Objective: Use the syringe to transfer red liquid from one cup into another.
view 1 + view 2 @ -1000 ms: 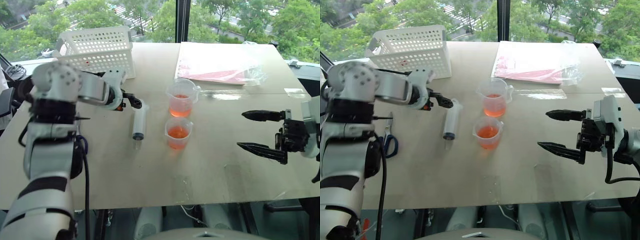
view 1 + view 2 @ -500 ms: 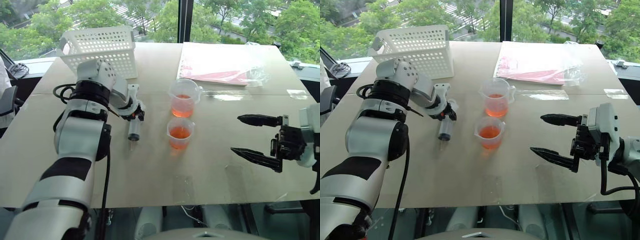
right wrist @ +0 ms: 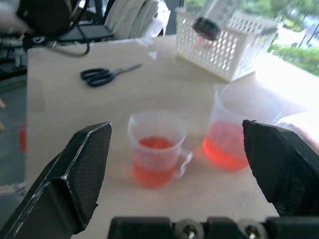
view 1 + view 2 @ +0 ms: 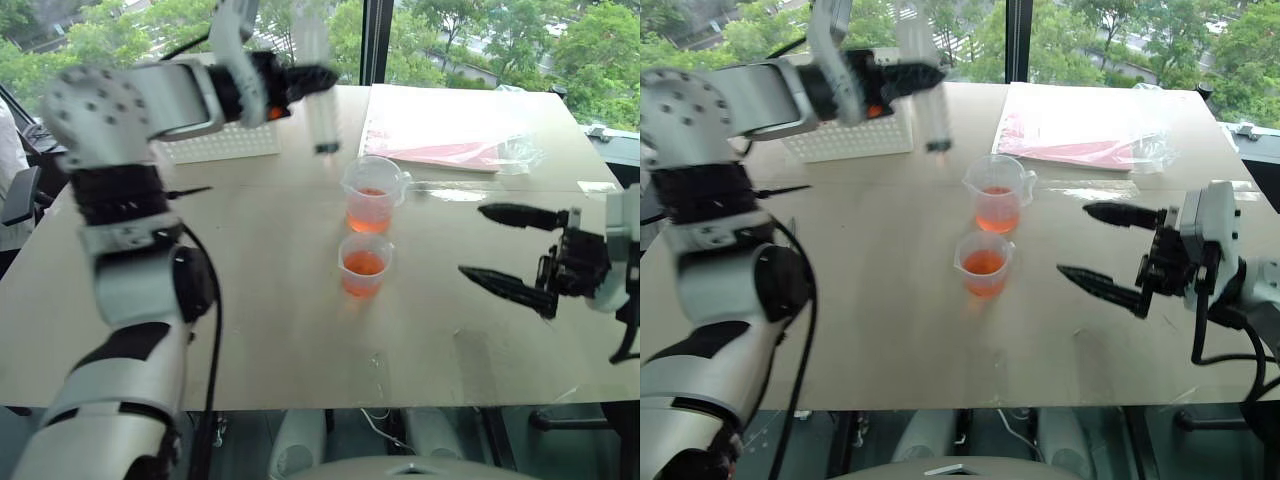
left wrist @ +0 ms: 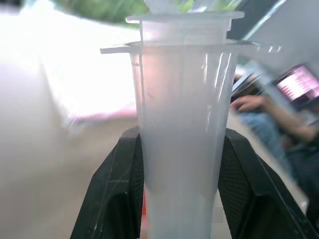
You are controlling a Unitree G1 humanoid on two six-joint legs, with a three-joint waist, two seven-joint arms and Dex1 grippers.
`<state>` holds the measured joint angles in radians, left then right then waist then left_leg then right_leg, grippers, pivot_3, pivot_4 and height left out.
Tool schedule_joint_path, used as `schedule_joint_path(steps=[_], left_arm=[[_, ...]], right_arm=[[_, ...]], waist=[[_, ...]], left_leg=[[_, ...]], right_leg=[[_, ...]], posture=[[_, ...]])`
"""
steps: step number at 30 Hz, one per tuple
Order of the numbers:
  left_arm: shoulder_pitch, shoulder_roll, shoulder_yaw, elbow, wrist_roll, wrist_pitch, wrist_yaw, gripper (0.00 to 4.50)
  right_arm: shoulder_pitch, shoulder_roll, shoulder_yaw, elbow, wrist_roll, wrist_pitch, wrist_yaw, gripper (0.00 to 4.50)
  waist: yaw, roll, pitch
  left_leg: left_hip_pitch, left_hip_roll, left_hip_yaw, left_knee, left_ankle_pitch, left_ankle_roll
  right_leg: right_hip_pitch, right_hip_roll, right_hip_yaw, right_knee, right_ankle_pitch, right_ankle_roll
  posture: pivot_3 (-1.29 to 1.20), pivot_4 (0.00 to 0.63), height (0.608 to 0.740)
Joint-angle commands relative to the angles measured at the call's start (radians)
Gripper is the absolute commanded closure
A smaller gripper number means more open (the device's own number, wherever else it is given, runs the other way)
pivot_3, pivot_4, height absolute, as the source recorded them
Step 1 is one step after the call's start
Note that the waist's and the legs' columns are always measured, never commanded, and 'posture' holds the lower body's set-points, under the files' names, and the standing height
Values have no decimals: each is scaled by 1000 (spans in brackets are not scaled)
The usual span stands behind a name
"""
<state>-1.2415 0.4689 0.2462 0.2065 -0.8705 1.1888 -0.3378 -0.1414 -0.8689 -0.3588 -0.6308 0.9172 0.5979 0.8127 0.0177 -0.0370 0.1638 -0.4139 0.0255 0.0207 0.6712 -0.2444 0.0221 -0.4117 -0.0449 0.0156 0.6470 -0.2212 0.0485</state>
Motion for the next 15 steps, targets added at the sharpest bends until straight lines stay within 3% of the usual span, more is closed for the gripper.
schedule_joint_path(steps=[1, 7, 15], left_arm=[[26, -64, -99, -13, 113, -270, -160, 3077], [113, -116, -274, 127, 359, -671, -383, 3077], [206, -156, -332, 313, 544, -962, -466, 3077]], right_arm=[[-94, 22, 27, 37, -34, 3, -93, 0], [-303, 99, 114, 114, -128, 69, -316, 0], [-535, 153, 186, 152, -126, 243, -460, 0]], waist=[[-3, 1, 0], [-14, 2, 0], [-16, 2, 0]], left_leg=[[0, 0, 1, 0, 0, 0], [0, -1, 1, -1, 0, 1], [-3, -1, 1, -3, -1, 2]], right_leg=[[0, 0, 1, 0, 0, 0], [-2, 1, 2, 0, 0, 0], [-3, 0, 1, -2, -1, 1]], posture=[[0, 150, 740], [0, 150, 740], [0, 150, 740]])
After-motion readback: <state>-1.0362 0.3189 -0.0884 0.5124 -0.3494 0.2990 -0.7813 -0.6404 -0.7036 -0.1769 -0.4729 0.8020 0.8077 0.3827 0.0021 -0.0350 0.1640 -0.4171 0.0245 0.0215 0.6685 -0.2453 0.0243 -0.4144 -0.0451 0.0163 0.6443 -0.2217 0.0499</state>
